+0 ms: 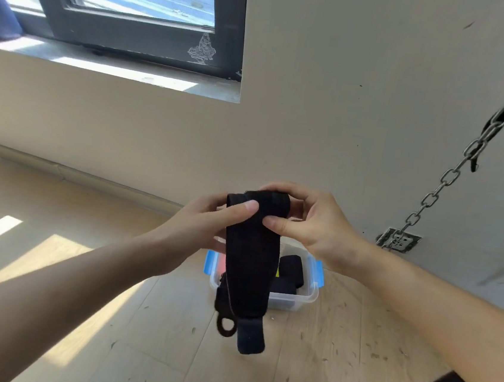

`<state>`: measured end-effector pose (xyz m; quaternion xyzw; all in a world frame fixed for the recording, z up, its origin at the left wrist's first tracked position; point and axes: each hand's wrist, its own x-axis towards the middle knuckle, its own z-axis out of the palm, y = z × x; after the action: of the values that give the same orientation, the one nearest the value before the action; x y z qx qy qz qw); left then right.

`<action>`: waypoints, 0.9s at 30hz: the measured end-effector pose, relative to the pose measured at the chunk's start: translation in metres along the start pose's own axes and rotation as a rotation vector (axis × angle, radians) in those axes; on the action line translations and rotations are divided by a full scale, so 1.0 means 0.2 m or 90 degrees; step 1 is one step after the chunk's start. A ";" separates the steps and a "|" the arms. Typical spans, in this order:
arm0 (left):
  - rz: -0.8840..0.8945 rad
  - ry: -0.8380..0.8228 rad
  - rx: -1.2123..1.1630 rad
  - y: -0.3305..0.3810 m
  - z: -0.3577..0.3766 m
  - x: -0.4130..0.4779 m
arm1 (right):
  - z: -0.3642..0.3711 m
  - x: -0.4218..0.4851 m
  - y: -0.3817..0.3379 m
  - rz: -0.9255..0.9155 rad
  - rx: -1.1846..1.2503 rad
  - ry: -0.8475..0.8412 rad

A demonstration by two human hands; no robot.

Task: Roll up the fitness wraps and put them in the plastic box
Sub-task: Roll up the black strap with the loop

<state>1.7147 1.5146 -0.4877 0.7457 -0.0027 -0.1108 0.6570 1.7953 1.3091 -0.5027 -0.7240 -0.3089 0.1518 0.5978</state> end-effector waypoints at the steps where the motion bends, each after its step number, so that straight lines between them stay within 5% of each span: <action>1: 0.003 0.010 -0.004 0.00 0.00 0.00 | 0.00 0.00 0.00 -0.004 -0.014 -0.005; 11: 0.069 0.038 -0.023 -0.02 -0.04 0.00 | -0.03 0.00 -0.04 0.172 0.050 -0.127; 19: 0.069 0.062 -0.007 -0.01 -0.02 0.00 | -0.01 -0.01 -0.05 0.137 0.110 -0.085; 24: 0.017 -0.074 0.046 -0.01 -0.04 -0.01 | -0.01 -0.01 -0.06 0.094 0.129 -0.054; 27: -0.002 -0.069 0.028 -0.01 -0.04 0.00 | -0.01 -0.01 -0.05 0.048 0.083 -0.034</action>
<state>1.7148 1.5222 -0.4886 0.7528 -0.0398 -0.1520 0.6392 1.7924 1.3065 -0.4920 -0.6903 -0.2866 0.2131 0.6293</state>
